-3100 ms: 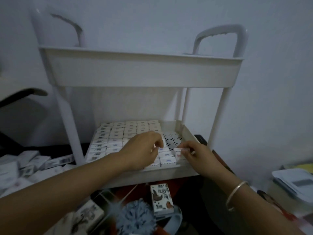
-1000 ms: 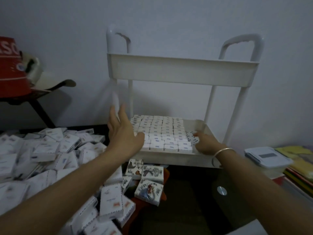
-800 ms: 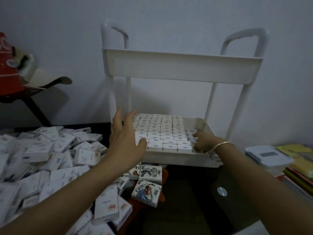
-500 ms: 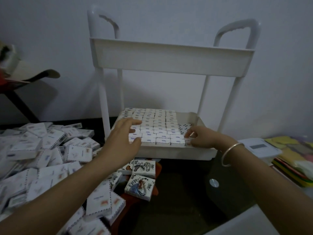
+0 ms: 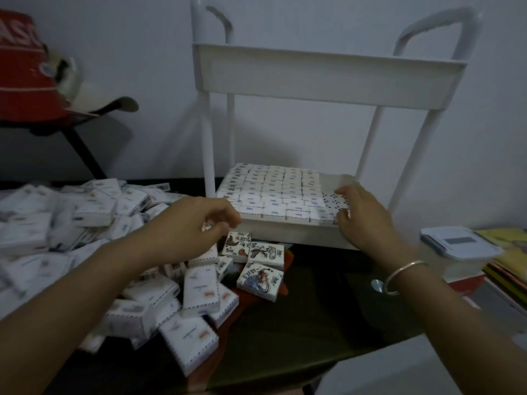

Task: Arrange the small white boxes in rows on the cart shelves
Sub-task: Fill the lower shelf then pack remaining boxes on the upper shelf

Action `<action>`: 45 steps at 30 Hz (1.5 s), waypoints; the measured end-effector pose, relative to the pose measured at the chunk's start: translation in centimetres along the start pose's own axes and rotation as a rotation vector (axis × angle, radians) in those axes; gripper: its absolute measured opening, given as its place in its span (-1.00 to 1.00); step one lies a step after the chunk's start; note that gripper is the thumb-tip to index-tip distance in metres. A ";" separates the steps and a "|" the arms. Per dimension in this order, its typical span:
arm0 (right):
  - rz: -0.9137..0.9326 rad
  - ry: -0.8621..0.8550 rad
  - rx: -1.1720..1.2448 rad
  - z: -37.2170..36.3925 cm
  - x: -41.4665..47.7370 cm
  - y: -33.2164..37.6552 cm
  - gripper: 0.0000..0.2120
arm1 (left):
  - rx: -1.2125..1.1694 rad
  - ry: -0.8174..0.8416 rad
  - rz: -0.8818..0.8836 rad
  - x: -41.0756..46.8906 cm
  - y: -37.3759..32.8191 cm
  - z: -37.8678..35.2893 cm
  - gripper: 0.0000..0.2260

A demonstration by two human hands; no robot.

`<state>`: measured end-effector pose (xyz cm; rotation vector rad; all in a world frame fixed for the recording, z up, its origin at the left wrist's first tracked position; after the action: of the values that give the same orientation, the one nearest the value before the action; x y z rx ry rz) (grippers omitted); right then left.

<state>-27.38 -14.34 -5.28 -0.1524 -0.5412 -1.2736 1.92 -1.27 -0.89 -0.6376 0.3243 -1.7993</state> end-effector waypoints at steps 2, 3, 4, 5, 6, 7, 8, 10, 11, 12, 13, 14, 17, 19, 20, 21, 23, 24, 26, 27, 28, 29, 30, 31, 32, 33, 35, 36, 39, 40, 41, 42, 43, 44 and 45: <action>0.086 -0.121 0.077 0.5 -1.6 2.8 -0.66 | 0.075 0.052 0.019 -0.7 0.5 0.6 -0.84; 0.136 -0.141 0.123 0.7 -2.6 4.6 -0.70 | 0.114 0.095 0.023 -1.0 0.6 0.8 -0.86; 0.182 -0.123 0.168 0.7 -3.7 6.5 -0.75 | 0.165 0.153 0.023 -1.4 0.7 0.8 -0.86; 0.226 -0.073 0.215 0.7 -4.8 8.4 -0.79 | 0.224 0.222 0.021 -1.8 0.7 0.7 -0.83; 0.271 -0.001 0.256 0.5 -6.1 10.1 -0.82 | 0.289 0.290 0.020 -2.1 0.8 0.4 -0.75; 0.319 0.078 0.285 0.2 -7.2 11.5 -0.85 | 0.358 0.342 0.018 -2.4 0.9 0.0 -0.66; 0.369 0.148 0.305 -0.1 -8.3 12.8 -0.84 | 0.434 0.369 0.014 -2.6 1.0 -0.3 -0.57; 0.440 0.258 0.350 -0.7 -9.9 14.4 -0.78 | 0.577 0.368 0.011 -2.8 1.4 -0.7 -0.43; 0.442 0.293 0.376 -0.9 -10.4 14.9 -0.75 | 0.618 0.355 0.018 -2.9 1.7 -0.9 -0.38; 0.431 0.310 0.402 -1.1 -10.8 15.1 -0.74 | 0.633 0.345 0.024 -2.9 2.0 -1.1 -0.36; 0.420 0.316 0.415 -1.3 -11.2 15.3 -0.73 | 0.629 0.338 0.024 -2.9 2.2 -1.2 -0.36; 0.416 0.321 0.406 -1.6 -11.5 15.4 -0.71 | 0.610 0.330 0.021 -2.9 2.3 -1.4 -0.36; 0.398 0.335 0.349 -2.7 -12.4 15.9 -0.55 | 0.488 0.245 0.050 -2.9 2.6 -1.5 -0.38; 0.351 0.296 0.359 -3.2 -12.7 16.1 -0.56 | 0.429 0.175 0.070 -3.0 2.5 -1.5 -0.38; 0.330 0.270 0.363 -3.3 -12.7 16.2 -0.58 | 0.415 0.145 0.058 -2.9 2.5 -1.6 -0.39; 0.314 0.254 0.363 -3.5 -12.8 16.3 -0.60 | 0.384 0.118 0.040 -2.8 2.5 -1.6 -0.38; 0.292 0.237 0.354 -3.5 -12.8 16.1 -0.58 | 0.246 0.085 0.032 -2.6 2.4 -1.6 -0.34; 0.286 0.225 0.342 -3.4 -12.8 16.0 -0.55 | 0.174 0.072 0.033 -2.5 2.2 -1.5 -0.32; 0.286 0.188 0.313 -3.0 -12.6 15.5 -0.49 | 0.074 0.034 0.032 -2.0 2.0 -1.3 -0.36; 0.283 0.169 0.310 -2.7 -12.5 15.1 -0.46 | 0.041 0.013 0.033 -1.7 1.9 -1.2 -0.45; 0.275 0.159 0.329 -2.4 -12.3 14.7 -0.44 | 0.010 -0.011 0.036 -1.2 1.8 -1.1 -0.54; 0.254 0.161 0.380 -2.1 -12.1 14.2 -0.43 | -0.018 -0.039 0.044 -0.7 1.5 -1.0 -0.61; 0.218 0.168 0.457 -1.7 -12.0 13.7 -0.44 | -0.042 -0.074 0.058 0.0 1.3 -0.9 -0.64; 0.170 0.179 0.540 -1.4 -11.8 13.0 -0.46 | -0.066 -0.118 0.077 0.6 0.9 -0.8 -0.64; 0.118 0.194 0.623 -1.1 -11.5 12.3 -0.49 | -0.093 -0.167 0.097 1.4 0.5 -0.7 -0.62; 0.066 0.213 0.706 -0.9 -11.2 11.6 -0.51 | -0.122 -0.209 0.112 2.1 0.2 -0.6 -0.61; -0.034 0.242 0.852 -0.6 -10.6 9.9 -0.55 | -0.179 -0.241 0.131 3.8 -0.6 -0.7 -0.64; -0.086 0.250 0.910 -0.4 -10.2 9.1 -0.57 | -0.221 -0.228 0.139 4.6 -0.9 -1.1 -0.69; -0.192 0.276 1.053 0.4 -9.0 6.6 -0.58 | -0.400 -0.134 0.160 7.5 -2.1 -2.9 -0.89; -0.210 0.280 1.084 0.7 -8.6 5.7 -0.57 | -0.444 -0.103 0.174 8.6 -2.5 -3.7 -0.89; -0.227 0.274 1.100 0.9 -8.2 4.9 -0.56 | -0.470 -0.081 0.189 9.7 -2.8 -4.6 -0.87; -0.248 0.259 1.107 1.2 -7.9 4.1 -0.56 | -0.485 -0.073 0.204 10.8 -3.2 -5.3 -0.85; -0.271 0.238 1.110 1.3 -7.5 3.2 -0.57 | -0.508 -0.071 0.224 11.9 -3.6 -6.0 -0.84; -0.296 0.217 1.108 1.4 -7.2 2.3 -0.59 | -0.550 -0.062 0.252 13.0 -4.1 -6.7 -0.84; -0.317 0.196 1.096 1.5 -6.9 1.5 -0.61 | -0.611 -0.046 0.292 14.0 -4.6 -7.4 -0.83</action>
<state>-27.73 -7.32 -6.88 0.9920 -1.0419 -1.1146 -8.87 -13.73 -0.89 -0.9954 0.9061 -1.3950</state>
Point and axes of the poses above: each hand's wrist, its own x-axis towards the middle knuckle, its own z-axis out of the back of the hand, y = z × x, the point moved 1 cm from there along x, towards the middle knuckle, and after that the axes turned 5 degrees about -x, right-handed, at the moved point
